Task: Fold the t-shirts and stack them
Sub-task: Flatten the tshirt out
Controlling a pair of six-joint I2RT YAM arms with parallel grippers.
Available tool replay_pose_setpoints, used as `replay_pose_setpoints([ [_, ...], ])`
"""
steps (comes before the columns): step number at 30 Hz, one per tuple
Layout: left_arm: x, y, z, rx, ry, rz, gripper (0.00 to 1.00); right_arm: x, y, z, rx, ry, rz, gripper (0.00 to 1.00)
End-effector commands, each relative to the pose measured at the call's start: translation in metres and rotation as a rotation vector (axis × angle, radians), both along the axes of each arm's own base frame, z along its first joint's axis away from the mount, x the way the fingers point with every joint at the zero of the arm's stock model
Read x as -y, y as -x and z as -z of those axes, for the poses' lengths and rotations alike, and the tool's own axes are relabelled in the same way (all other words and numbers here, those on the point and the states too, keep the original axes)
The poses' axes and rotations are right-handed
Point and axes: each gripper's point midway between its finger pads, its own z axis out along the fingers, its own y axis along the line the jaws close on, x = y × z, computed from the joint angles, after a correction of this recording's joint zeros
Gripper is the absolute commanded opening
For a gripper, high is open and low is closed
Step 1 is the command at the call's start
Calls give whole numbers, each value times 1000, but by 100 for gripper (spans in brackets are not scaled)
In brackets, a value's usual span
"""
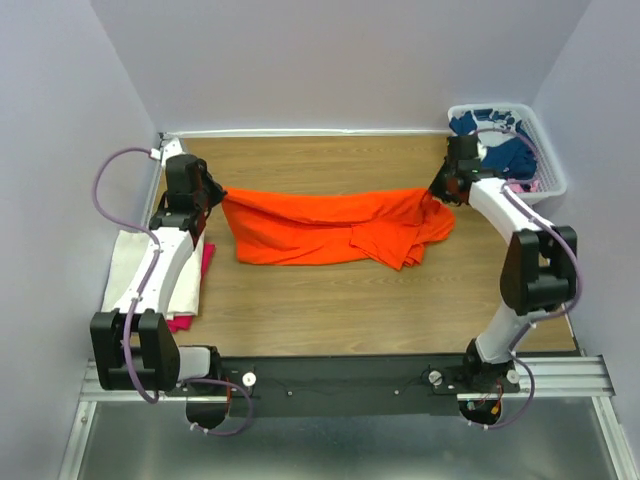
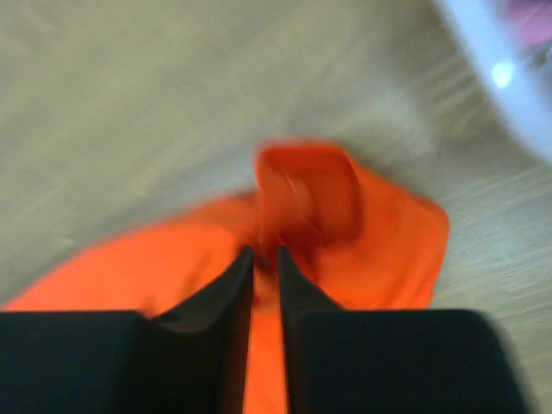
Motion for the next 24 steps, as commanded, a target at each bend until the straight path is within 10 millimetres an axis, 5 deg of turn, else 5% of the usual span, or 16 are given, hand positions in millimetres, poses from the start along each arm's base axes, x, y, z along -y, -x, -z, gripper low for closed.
replay_pose_setpoints([
  [1, 8, 0, 26, -43, 35, 37, 0, -14, 7, 46, -118, -52, -77, 31],
  [5, 7, 8, 42, -66, 35, 35, 0, -16, 32, 55, -131, -71, -90, 57],
  [7, 6, 8, 40, -57, 29, 33, 0, -12, 45, 42, -101, -60, -84, 64],
  [9, 6, 8, 38, -52, 24, 36, 0, -10, 70, 54, -132, -59, -92, 64],
  [12, 6, 9, 36, -50, 16, 43, 0, -28, 97, 44, -93, -103, -136, 57],
  [15, 6, 8, 36, -53, 16, 47, 0, -54, 141, 68, -152, -168, -186, 56],
  [19, 9, 9, 38, -58, 22, 57, 0, -70, 163, 76, -146, -254, -195, 55],
  [24, 9, 9, 41, -65, 22, 59, 0, -80, 165, 83, -149, -295, -202, 55],
])
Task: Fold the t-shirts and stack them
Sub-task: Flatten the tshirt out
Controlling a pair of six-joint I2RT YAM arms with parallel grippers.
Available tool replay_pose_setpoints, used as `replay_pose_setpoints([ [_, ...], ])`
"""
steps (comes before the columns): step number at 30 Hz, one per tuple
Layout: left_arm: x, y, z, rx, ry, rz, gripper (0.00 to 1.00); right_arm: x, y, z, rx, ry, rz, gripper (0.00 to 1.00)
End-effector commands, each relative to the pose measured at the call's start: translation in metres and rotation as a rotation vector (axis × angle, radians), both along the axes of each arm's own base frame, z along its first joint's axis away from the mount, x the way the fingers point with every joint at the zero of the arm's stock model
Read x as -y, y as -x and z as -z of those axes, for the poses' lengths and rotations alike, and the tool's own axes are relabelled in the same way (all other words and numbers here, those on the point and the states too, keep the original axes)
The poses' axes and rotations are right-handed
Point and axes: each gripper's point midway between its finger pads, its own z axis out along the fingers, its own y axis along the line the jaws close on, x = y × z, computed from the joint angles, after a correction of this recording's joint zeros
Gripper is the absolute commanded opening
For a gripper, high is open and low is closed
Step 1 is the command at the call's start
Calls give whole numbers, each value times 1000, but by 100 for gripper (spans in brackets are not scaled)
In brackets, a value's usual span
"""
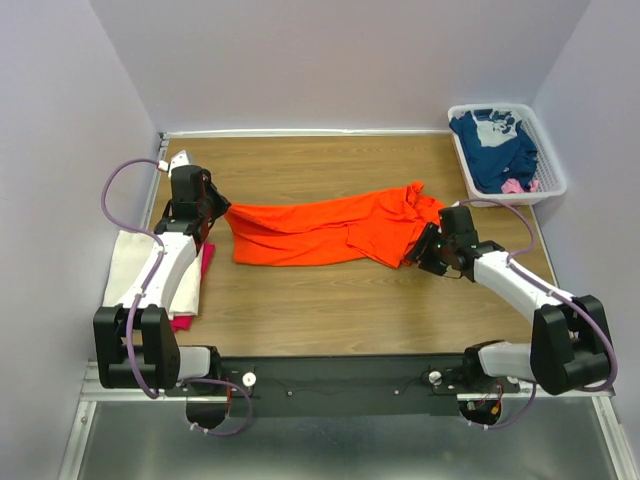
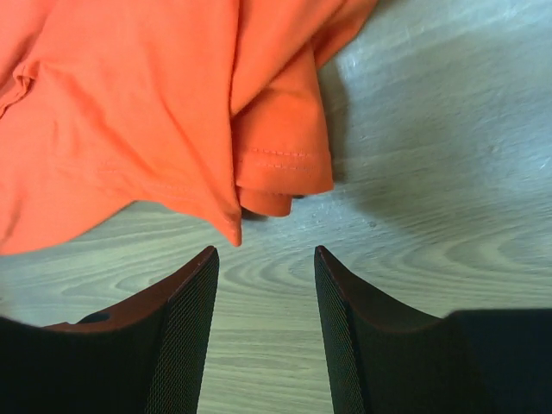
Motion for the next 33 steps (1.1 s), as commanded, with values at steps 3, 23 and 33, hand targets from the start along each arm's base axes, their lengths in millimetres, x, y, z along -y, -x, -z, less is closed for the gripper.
replay_pose_setpoints([
  [3, 1, -2, -12, 41, -2, 19, 0, -25, -7, -1, 32, -107, -17, 55],
  [23, 1, -4, -11, 38, -4, 18, 0, -42, -5, 34, -20, -138, 14, 46],
  [33, 0, -5, -10, 35, -6, 16, 0, -46, -15, 34, 2, -175, 48, 24],
])
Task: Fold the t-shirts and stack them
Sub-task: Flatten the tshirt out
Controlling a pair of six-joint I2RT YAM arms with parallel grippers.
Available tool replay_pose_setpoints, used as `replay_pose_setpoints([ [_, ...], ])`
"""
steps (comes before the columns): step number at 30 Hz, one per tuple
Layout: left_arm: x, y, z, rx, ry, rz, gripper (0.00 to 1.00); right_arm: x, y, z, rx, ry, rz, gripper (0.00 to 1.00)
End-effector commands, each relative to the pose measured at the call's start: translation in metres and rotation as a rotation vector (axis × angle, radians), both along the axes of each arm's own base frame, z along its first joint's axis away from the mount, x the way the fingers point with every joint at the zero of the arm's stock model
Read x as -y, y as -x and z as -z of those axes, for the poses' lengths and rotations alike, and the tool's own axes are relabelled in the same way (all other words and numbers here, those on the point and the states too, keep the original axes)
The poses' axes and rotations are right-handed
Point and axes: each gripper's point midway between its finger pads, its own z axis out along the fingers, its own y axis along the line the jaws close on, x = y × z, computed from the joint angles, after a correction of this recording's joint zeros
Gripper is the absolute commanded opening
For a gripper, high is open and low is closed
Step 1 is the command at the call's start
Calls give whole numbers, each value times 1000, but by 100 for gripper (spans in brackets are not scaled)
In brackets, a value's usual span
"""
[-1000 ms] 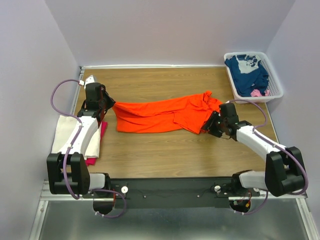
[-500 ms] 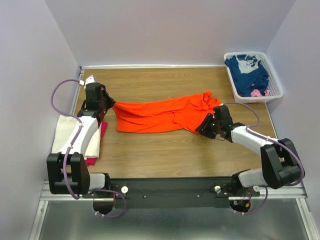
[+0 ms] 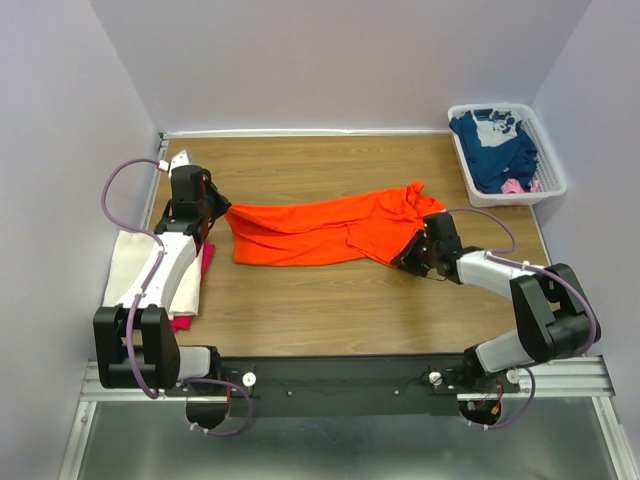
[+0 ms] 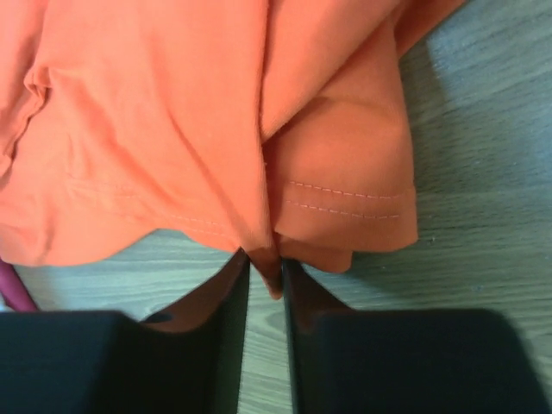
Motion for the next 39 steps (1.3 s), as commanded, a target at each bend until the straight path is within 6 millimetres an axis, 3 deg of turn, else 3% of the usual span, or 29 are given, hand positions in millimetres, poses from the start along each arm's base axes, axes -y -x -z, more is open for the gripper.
replay_pose_setpoints([
  [1, 0, -5, -11, 37, -6, 14, 0, -2, -5, -4, 32, -16, 25, 21],
  [5, -1, -5, -13, 43, -11, 13, 0, -3, -5, -21, 81, -35, 20, 4],
  [7, -1, -4, -13, 41, -16, 14, 0, -5, -5, -39, 121, -59, 12, 1],
  [9, -3, -3, -14, 44, -24, 8, 0, -4, 1, -49, 125, -63, 6, 0],
  [15, -7, 3, -22, 68, -53, 6, 0, 7, 6, -108, 252, -42, 12, 0],
  [17, -8, 7, -25, 80, -59, 4, 0, 19, 10, -126, 295, 10, 25, 0],
  [20, -7, 16, -38, 121, -59, 6, 0, 35, 7, -161, 382, 65, 72, 0],
  [22, -7, 23, -50, 155, -59, 10, 0, 44, 16, -183, 427, 89, 76, 0],
  [23, -7, 27, -52, 161, -58, 10, 0, 47, 16, -205, 474, 88, 88, 0],
  [27, -4, 42, -77, 241, -39, 11, 0, 56, 23, -246, 560, 123, 81, 1],
  [29, -3, 43, -83, 262, -23, 7, 0, 52, 16, -250, 558, 137, 55, 0],
  [33, 1, 27, -87, 288, 14, 8, 0, 34, -27, -264, 561, 203, -43, 1],
  [34, 0, 20, -93, 302, 32, -6, 0, 31, -50, -251, 537, 244, -47, 1],
  [36, 1, 3, -85, 284, 48, -11, 0, 29, -74, -251, 547, 280, -45, 0],
  [37, 2, -7, -92, 315, 56, -13, 0, 26, -91, -266, 586, 288, -36, 0],
  [38, 3, -23, -84, 295, 64, -16, 0, 22, -113, -256, 585, 317, -47, 0],
  [39, 3, -27, -99, 334, 67, -15, 0, 19, -128, -257, 599, 332, -52, 0],
])
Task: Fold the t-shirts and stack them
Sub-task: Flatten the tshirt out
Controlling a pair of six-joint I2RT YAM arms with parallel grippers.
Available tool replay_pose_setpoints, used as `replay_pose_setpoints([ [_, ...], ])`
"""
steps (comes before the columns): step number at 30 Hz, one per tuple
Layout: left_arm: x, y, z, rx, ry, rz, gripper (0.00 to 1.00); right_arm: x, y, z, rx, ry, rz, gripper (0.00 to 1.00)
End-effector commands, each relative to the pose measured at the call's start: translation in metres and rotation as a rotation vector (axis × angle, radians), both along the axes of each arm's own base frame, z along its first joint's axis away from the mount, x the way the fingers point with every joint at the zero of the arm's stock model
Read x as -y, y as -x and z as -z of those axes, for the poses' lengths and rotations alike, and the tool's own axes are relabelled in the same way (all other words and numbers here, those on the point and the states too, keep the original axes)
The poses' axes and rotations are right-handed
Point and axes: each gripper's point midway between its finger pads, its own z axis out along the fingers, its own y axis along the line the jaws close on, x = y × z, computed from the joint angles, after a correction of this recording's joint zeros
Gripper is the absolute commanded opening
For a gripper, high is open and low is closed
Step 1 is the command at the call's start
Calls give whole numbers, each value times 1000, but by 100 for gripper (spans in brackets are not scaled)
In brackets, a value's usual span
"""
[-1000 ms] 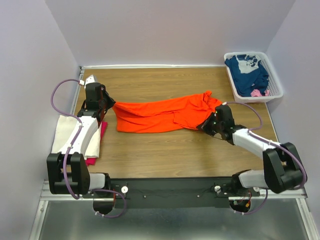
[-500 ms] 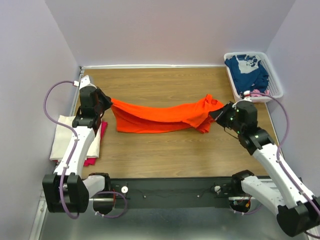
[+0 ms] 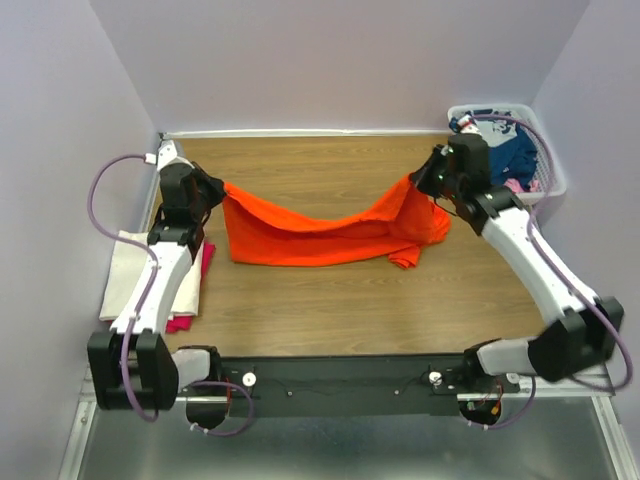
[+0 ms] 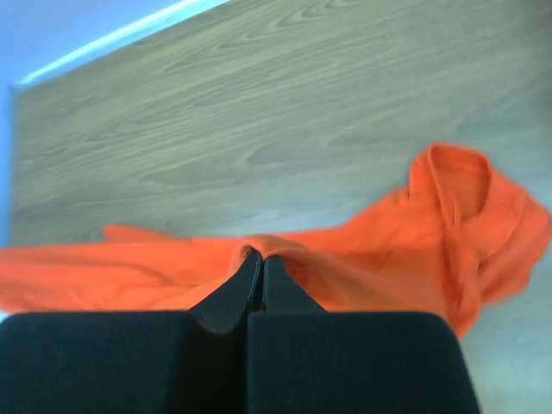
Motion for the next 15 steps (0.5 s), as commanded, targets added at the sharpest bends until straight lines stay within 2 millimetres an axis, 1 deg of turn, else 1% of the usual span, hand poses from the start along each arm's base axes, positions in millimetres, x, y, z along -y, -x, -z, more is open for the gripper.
replay_pose_setpoints([
  [1, 2, -46, -15, 72, 41, 0, 0, -5, -62, -29, 136, 106, 10, 0],
  [2, 3, -60, -31, 105, 42, 2, 0, -4, -77, -40, 174, 119, 37, 1],
  [3, 3, -78, -18, 81, 39, 2, 0, -8, -102, -44, 192, 151, 32, 0],
  [4, 7, -87, -20, 82, 44, 28, 0, -9, -114, -57, 225, 162, 35, 0],
  [5, 8, -96, -25, 91, 44, 33, 0, -11, -126, -63, 242, 175, 39, 0],
  [6, 9, -114, -38, 117, 42, 39, 0, -10, -141, -58, 245, 219, 40, 0],
  [7, 12, -122, -48, 134, 38, 61, 0, -11, -149, -72, 276, 223, 49, 0],
  [8, 14, -133, -88, 210, 33, 71, 0, -10, -155, -112, 361, 220, 59, 0],
  [9, 14, -144, -87, 194, 28, 75, 0, -9, -158, -133, 406, 220, 66, 0],
  [10, 15, -149, -102, 219, 17, 83, 0, -7, -163, -145, 434, 226, 80, 0],
  [11, 4, -154, -147, 303, -3, 77, 0, -2, -163, -165, 478, 226, 110, 0],
  [12, 4, -158, -161, 330, -12, 85, 0, 1, -157, -207, 568, 220, 126, 0],
  [14, 9, -157, -194, 395, -24, 115, 0, 7, -150, -245, 656, 216, 156, 0],
  [15, 9, -153, -228, 465, -30, 118, 0, 13, -142, -273, 728, 215, 178, 0],
])
